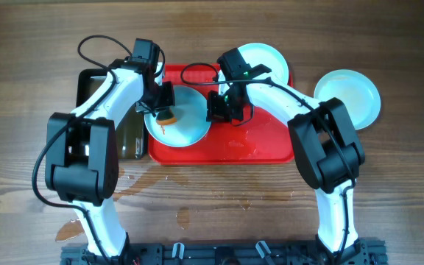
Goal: Clean dirty plates on tray and stack at the side
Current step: 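Scrub the held plate with the sponge in the left gripper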
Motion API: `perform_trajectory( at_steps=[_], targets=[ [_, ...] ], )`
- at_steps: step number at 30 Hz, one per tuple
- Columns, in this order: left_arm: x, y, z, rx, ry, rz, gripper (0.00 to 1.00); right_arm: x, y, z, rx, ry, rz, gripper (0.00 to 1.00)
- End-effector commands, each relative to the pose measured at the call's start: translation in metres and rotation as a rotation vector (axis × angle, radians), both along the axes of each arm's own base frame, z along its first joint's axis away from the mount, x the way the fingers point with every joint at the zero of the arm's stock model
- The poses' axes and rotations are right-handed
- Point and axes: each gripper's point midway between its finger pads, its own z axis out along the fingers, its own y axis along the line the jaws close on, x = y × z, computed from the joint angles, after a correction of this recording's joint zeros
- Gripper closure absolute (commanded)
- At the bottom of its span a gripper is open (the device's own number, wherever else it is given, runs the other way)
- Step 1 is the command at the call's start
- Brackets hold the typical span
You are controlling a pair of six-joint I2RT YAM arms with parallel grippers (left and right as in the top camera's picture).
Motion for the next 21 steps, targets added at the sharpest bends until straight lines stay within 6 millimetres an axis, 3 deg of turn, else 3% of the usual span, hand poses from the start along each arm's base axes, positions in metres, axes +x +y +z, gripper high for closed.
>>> perform_trajectory(
  at_steps=[1, 3, 8, 11, 14, 16, 19, 21],
  targets=[
    [-0.005, -0.001, -0.012, 0.031, 0.013, -0.116, 0.96, -0.006, -0.003, -0.007, 0.032, 0.074, -0.014, 0.96],
    [-0.013, -0.005, -0.018, 0.036, 0.020, -0.150, 0.96, -0.007, -0.009, -0.006, 0.038, 0.088, -0.014, 0.96],
    [-0.054, -0.009, -0.048, 0.030, 0.122, -0.153, 0.96, -0.007, -0.017, -0.006, 0.036, 0.100, -0.014, 0.96],
    [-0.076, -0.039, -0.046, -0.118, 0.200, -0.156, 0.96, -0.006, -0.017, -0.006, 0.034, 0.095, -0.014, 0.96],
    [-0.095, -0.039, -0.045, -0.113, 0.280, -0.136, 0.96, -0.005, -0.017, -0.007, 0.031, 0.093, -0.015, 0.96],
    [-0.081, -0.028, -0.049, -0.055, 0.223, -0.126, 0.96, -0.005, -0.017, -0.007, 0.032, 0.090, -0.015, 0.96],
    [-0.030, 0.010, -0.052, 0.198, 0.014, 0.011, 0.96, -0.005, -0.017, -0.007, 0.033, 0.088, -0.012, 0.96],
    [-0.013, 0.038, -0.047, 0.346, -0.076, 0.153, 0.96, -0.005, -0.017, -0.007, 0.032, 0.087, -0.009, 0.96]
  ],
)
